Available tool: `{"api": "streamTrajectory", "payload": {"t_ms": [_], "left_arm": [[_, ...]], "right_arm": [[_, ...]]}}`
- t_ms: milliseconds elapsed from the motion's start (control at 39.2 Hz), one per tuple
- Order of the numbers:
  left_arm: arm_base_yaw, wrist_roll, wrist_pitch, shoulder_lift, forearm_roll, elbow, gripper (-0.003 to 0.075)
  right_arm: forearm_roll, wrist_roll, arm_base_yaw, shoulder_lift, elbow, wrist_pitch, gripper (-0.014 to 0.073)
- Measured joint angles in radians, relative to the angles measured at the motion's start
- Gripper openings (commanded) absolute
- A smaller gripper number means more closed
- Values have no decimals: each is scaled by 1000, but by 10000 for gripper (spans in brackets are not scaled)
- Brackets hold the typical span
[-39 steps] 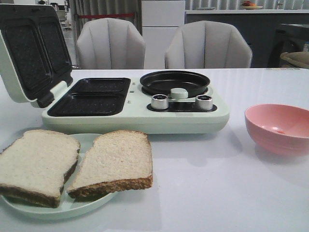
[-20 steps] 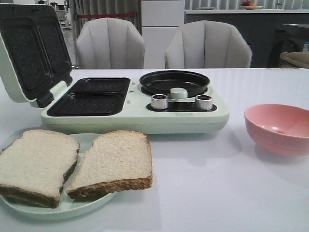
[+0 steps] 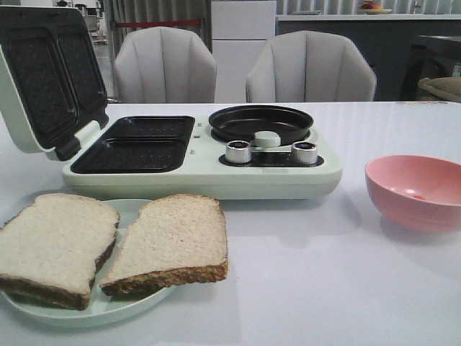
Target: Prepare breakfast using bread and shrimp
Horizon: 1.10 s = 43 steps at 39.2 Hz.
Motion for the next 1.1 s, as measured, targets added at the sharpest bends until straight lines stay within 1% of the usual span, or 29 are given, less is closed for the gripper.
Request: {"api": "streamTrajectory", "payload": {"t_ms": [77, 153, 204, 281, 383, 434, 485, 766, 945, 1098], "left_arm": [[0, 0, 0, 0, 5, 0, 131], [0, 0, 2, 1, 12, 0, 186], [0, 0, 2, 5, 12, 0, 246], [0, 0, 9, 12, 26, 0, 374], [0, 0, 10, 19, 28, 0, 514], [0, 0, 10, 23, 35, 0, 557], [0, 0, 10, 28, 45, 0, 576], [0, 0, 23, 98, 63, 0, 571], [-6, 0, 83, 130, 86, 0, 568], [-94, 0, 126, 178, 167, -8, 568]], "right_arm": [[0, 0, 0, 0, 0, 0, 153], [0, 0, 0, 0, 0, 0, 153], [0, 0, 0, 0, 0, 0, 153], [0, 0, 0, 0, 0, 0, 153], [0, 0, 0, 0, 0, 0, 153], [0, 0, 0, 0, 0, 0, 153], [0, 0, 0, 0, 0, 0, 153], [0, 0, 0, 0, 0, 0, 153], [0, 0, 0, 0, 0, 0, 153], [0, 0, 0, 0, 0, 0, 153]]}}
